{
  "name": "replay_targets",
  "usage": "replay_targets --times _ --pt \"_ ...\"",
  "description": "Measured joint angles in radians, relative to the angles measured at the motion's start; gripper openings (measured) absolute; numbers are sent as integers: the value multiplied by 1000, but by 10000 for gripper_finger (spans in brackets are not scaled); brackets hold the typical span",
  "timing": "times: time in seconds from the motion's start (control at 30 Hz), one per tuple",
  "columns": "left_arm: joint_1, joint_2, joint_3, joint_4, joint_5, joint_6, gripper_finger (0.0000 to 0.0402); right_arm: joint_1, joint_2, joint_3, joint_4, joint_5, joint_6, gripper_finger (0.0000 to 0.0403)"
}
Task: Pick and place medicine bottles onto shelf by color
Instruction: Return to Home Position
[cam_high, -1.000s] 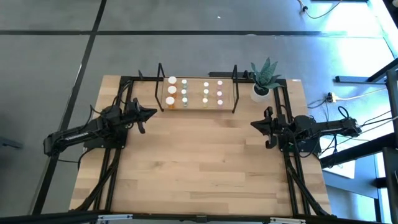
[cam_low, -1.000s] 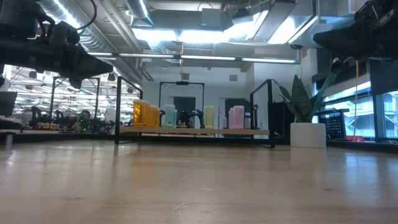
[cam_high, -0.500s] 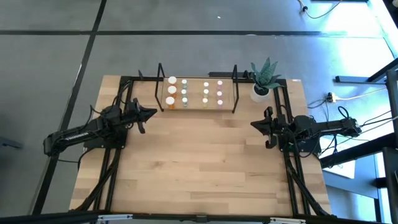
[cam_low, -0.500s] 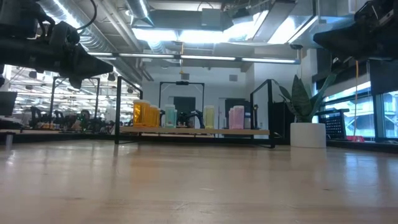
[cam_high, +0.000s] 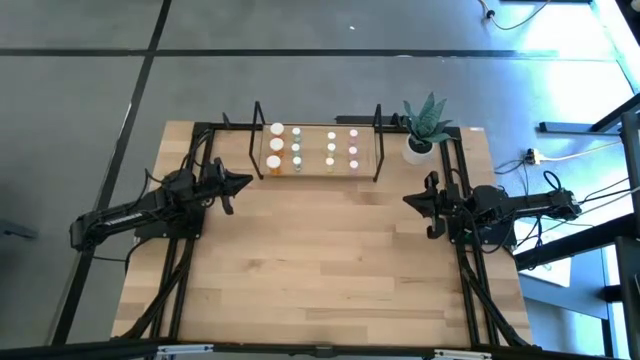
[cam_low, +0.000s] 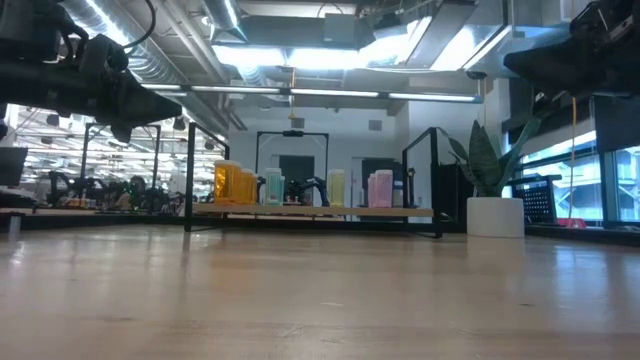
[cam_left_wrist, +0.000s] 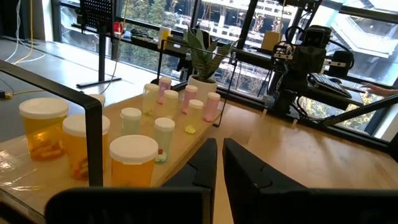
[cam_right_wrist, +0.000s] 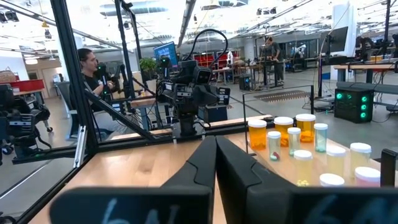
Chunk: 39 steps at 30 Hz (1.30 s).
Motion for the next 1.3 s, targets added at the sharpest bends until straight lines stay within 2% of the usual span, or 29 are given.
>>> replay_targets --times 0.33,0.87,1.3 --pt "0 0 0 0 0 0 7 0 0 0 0 0 1 14" --pt "0 0 0 0 0 0 28 0 0 0 0 0 0 14" --pt "0 0 0 0 0 0 10 0 0 0 0 0 1 14"
